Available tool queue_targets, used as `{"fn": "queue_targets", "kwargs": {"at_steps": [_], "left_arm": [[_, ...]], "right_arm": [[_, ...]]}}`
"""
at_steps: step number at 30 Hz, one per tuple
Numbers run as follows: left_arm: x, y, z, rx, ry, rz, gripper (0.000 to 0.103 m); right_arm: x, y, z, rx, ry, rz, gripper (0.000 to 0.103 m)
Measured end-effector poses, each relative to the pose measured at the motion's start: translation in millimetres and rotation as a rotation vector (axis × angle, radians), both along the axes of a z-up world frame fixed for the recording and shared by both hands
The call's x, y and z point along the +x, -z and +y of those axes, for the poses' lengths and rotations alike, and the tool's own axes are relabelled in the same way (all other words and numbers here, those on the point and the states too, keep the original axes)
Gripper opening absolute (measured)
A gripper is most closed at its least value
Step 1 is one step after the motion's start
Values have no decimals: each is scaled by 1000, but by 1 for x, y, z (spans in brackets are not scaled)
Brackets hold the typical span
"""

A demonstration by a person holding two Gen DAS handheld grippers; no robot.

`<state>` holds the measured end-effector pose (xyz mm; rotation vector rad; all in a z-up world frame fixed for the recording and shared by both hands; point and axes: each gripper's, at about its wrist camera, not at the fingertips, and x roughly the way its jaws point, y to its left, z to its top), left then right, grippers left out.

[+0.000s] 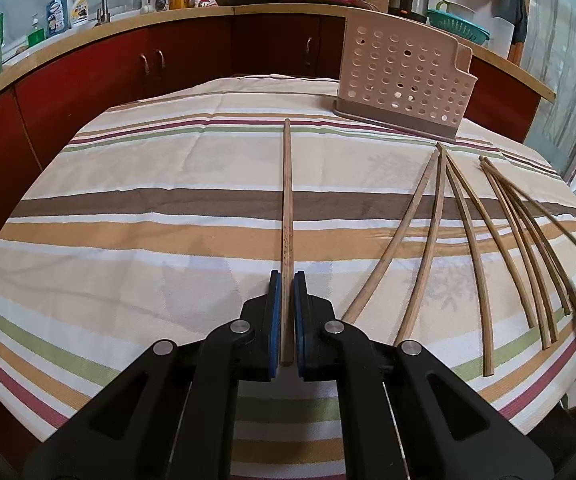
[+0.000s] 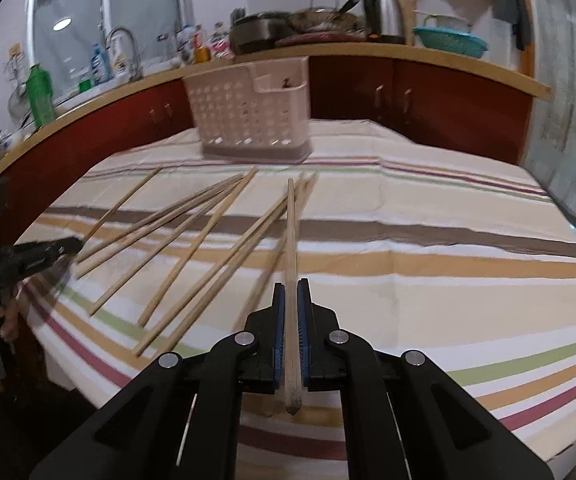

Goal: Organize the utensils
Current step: 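Close the right tool on a wooden chopstick while the left tool holds its chopstick, then lift both held chopsticks and lower them upright into the beige basket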

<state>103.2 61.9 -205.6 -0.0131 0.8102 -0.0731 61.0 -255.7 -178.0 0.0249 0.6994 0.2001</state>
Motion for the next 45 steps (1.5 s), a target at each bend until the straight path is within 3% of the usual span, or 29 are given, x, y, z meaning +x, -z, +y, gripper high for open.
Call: {"fn": "queue_targets", "kwargs": {"at_steps": [6, 11, 12, 13, 14, 16, 19, 22, 29, 45], "left_arm": [[0, 1, 2, 2, -4, -2, 7], [0, 1, 2, 2, -4, -2, 7], [0, 1, 2, 2, -4, -2, 7], [0, 1, 2, 3, -4, -2, 7], [0, 1, 2, 2, -3, -2, 7], [0, 1, 2, 1, -3, -2, 7], [0, 1, 3, 1, -3, -3, 7], [0, 1, 3, -1, -4, -3, 7], [-5, -5, 5, -4, -13, -24, 7], [-29, -75, 1, -32, -7, -219, 7]], "right_arm": [[13, 22, -19, 14, 84, 54, 7], [12, 32, -18, -19, 83, 59, 9], [11, 32, -18, -31, 87, 56, 22], [9, 33, -19, -41, 93, 53, 44], [6, 34, -20, -43, 100, 50, 47], [1, 35, -21, -46, 101, 37, 43], [-1, 35, -23, -14, 86, 37, 18], [-2, 36, -23, 15, 73, 39, 7], [-6, 26, -20, 19, 79, 25, 7], [-17, -55, -11, 17, 68, -200, 7]]}}
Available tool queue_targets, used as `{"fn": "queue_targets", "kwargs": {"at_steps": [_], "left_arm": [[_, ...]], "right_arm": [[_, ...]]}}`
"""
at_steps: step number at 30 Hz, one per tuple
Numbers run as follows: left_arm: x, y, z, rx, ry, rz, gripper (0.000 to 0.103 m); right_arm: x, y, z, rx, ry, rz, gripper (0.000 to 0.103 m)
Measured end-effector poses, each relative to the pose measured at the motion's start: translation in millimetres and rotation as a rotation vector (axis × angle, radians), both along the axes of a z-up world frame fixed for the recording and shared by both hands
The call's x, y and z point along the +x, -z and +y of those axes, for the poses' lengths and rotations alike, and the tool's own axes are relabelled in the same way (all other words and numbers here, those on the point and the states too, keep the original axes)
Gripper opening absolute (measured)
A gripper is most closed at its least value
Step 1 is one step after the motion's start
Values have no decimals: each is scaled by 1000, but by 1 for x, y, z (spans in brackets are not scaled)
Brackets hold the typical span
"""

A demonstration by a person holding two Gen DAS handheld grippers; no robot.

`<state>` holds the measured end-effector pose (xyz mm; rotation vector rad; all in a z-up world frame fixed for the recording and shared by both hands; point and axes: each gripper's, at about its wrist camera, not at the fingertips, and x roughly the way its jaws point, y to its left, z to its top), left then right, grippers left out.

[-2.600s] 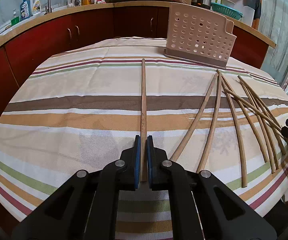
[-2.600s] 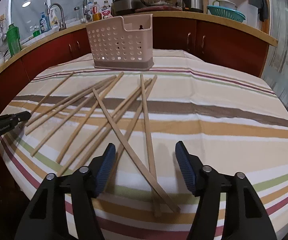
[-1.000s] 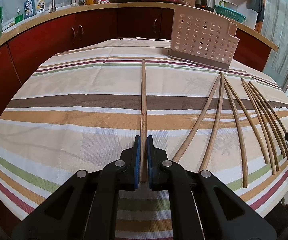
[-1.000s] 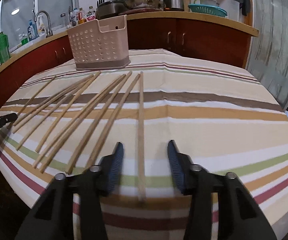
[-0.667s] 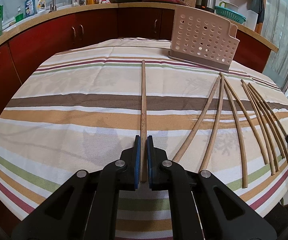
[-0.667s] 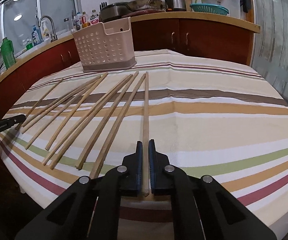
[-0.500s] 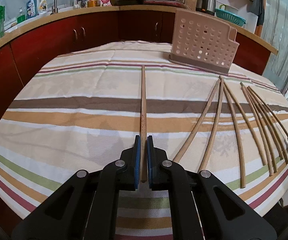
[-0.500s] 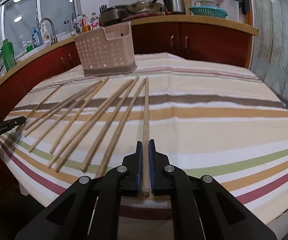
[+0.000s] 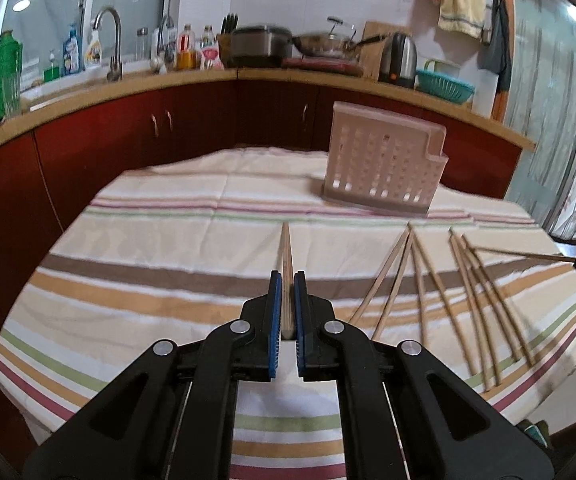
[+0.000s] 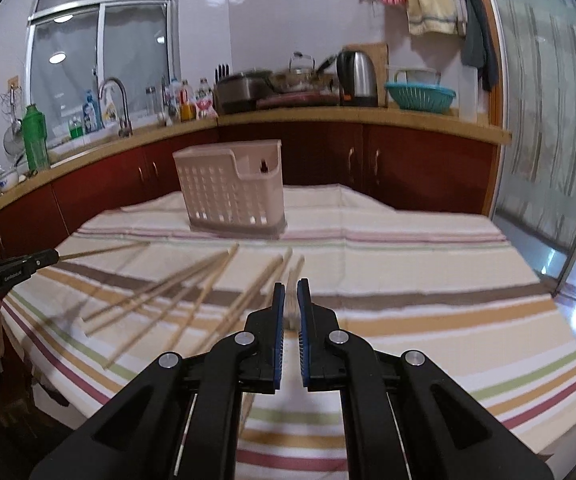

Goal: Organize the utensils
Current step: 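Lift both held chopsticks and lower them upright into the beige basket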

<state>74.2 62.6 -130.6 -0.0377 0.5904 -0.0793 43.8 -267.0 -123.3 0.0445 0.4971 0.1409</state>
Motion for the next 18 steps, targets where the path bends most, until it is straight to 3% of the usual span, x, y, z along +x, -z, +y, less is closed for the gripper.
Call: {"fn": "queue_targets", "kwargs": {"at_steps": [8, 18], "left_arm": [[-4, -34, -7, -1, 21, -91, 7], [21, -57, -11, -2, 25, -160, 7]], "right_arm": [[7, -26, 2, 13, -16, -67, 7], [30, -40, 3, 26, -24, -101, 7]]}}
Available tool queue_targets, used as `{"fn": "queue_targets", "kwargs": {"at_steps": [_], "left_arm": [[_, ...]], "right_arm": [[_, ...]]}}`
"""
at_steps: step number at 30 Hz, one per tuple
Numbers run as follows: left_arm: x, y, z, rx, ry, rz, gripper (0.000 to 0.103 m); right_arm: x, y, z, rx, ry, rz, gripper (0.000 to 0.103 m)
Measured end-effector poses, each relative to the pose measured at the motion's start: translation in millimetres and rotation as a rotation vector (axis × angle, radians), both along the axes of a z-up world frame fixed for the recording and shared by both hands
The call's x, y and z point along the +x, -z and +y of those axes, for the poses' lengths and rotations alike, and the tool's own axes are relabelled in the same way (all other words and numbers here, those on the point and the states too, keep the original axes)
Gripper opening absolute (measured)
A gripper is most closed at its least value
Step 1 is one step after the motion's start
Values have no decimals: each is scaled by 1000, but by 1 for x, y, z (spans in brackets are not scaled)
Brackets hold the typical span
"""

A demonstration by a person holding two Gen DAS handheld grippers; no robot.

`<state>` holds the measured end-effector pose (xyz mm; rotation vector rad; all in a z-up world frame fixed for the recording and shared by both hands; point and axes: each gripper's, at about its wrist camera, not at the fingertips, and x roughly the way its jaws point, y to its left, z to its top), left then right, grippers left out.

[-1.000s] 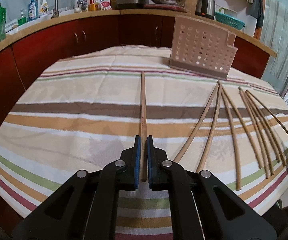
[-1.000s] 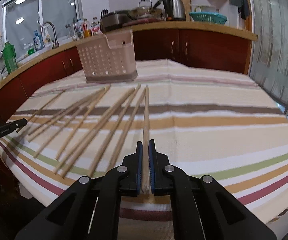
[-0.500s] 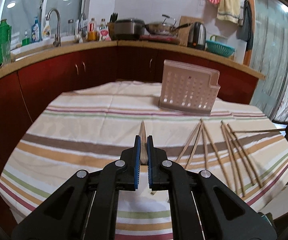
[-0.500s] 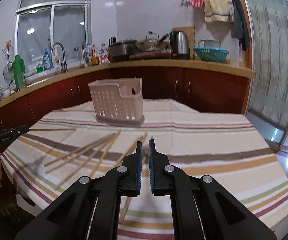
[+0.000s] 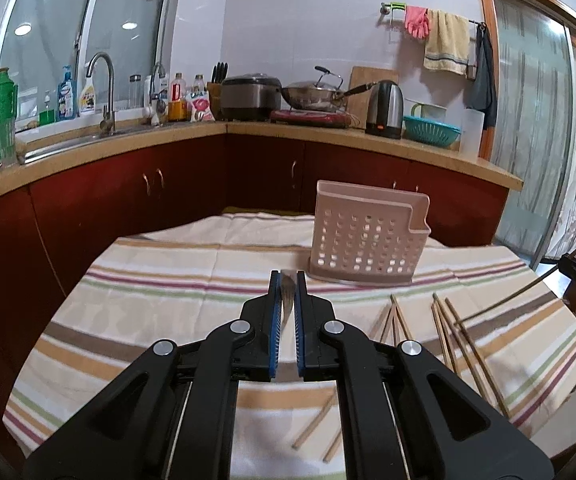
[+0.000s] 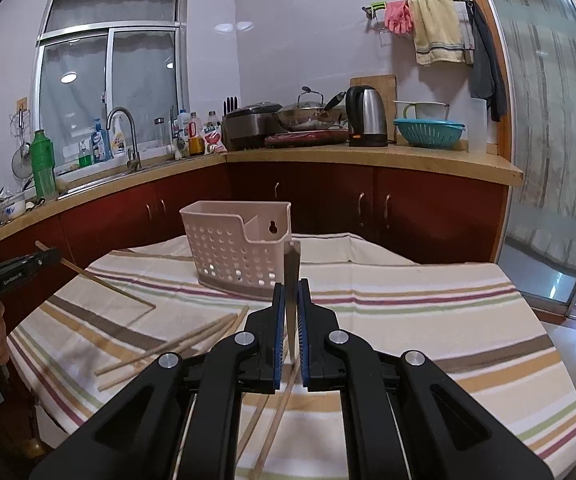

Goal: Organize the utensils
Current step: 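Lift both held chopsticks and lower them upright into the beige basket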

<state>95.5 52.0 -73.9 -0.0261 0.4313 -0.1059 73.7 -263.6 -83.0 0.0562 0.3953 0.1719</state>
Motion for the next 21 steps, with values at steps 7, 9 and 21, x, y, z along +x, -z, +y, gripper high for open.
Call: {"fn": "queue_targets", "kwargs": {"at_steps": [7, 9, 21], "left_arm": [[24, -11, -1, -4, -2, -34, 7], [29, -13, -1, -2, 0, -41, 7], [53, -48, -9, -22, 61, -104, 7]], "right_arm": [[18, -7, 2, 0, 1, -22, 7], [24, -8, 4, -4, 1, -30, 7], [46, -39, 3, 25, -7, -91, 7]]}}
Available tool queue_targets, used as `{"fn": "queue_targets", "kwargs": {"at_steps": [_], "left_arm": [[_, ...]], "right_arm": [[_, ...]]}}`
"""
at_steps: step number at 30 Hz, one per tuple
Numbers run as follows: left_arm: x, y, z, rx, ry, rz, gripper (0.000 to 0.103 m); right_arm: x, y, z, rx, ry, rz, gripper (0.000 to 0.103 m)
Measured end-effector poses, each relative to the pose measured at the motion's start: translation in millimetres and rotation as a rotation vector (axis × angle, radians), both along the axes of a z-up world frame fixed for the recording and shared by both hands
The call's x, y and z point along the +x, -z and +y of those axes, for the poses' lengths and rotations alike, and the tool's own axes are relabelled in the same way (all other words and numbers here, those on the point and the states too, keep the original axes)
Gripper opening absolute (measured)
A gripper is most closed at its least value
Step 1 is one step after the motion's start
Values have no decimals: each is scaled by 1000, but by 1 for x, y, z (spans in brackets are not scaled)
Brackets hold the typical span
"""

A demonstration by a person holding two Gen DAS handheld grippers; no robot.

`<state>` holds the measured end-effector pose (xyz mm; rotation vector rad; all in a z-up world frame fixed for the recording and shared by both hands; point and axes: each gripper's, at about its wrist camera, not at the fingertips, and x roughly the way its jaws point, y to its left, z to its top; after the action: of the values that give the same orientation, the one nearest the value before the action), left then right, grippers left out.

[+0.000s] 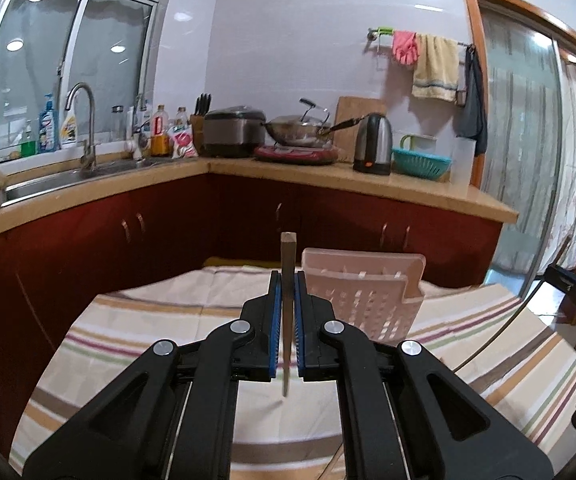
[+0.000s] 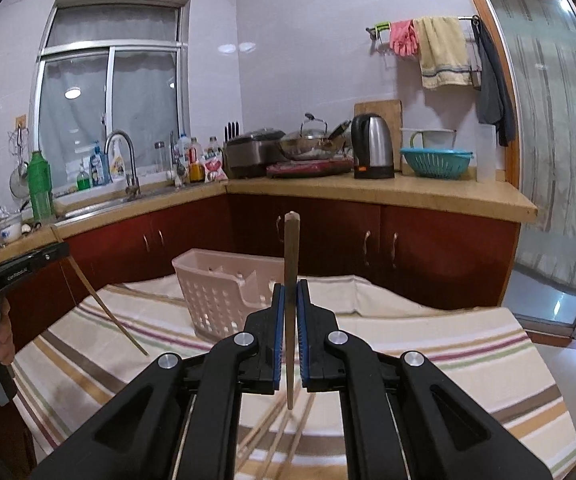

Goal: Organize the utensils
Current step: 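Lift both held chopsticks and lower them upright into the beige basket, then open both tools to release the chopsticks in the basket and withdraw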

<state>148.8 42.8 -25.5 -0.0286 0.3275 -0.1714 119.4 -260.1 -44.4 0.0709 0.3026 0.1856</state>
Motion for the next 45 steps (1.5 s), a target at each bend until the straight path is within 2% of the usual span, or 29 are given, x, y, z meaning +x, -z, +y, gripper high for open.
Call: {"fn": "queue_targets", "kwargs": {"at_steps": [13, 20, 26, 36, 42, 44, 45], "left_arm": [[32, -92, -25, -16, 59, -209, 7], [65, -112, -40, -40, 70, -260, 7], [97, -89, -57, -17, 79, -231, 7], [137, -14, -58, 6, 78, -70, 7], [154, 7, -52, -14, 74, 0, 7], [158, 11, -47, -30, 67, 15, 8], [159, 13, -46, -38, 63, 22, 14]], "right_arm": [[29, -67, 7, 27, -51, -172, 7], [63, -81, 13, 51, -73, -210, 7], [92, -69, 17, 78, -87, -189, 7], [124, -13, 28, 100, -99, -60, 7], [133, 3, 28, 113, -93, -16, 7], [137, 6, 28, 113, -91, -1, 7], [138, 8, 28, 112, -87, 5, 7]]}}
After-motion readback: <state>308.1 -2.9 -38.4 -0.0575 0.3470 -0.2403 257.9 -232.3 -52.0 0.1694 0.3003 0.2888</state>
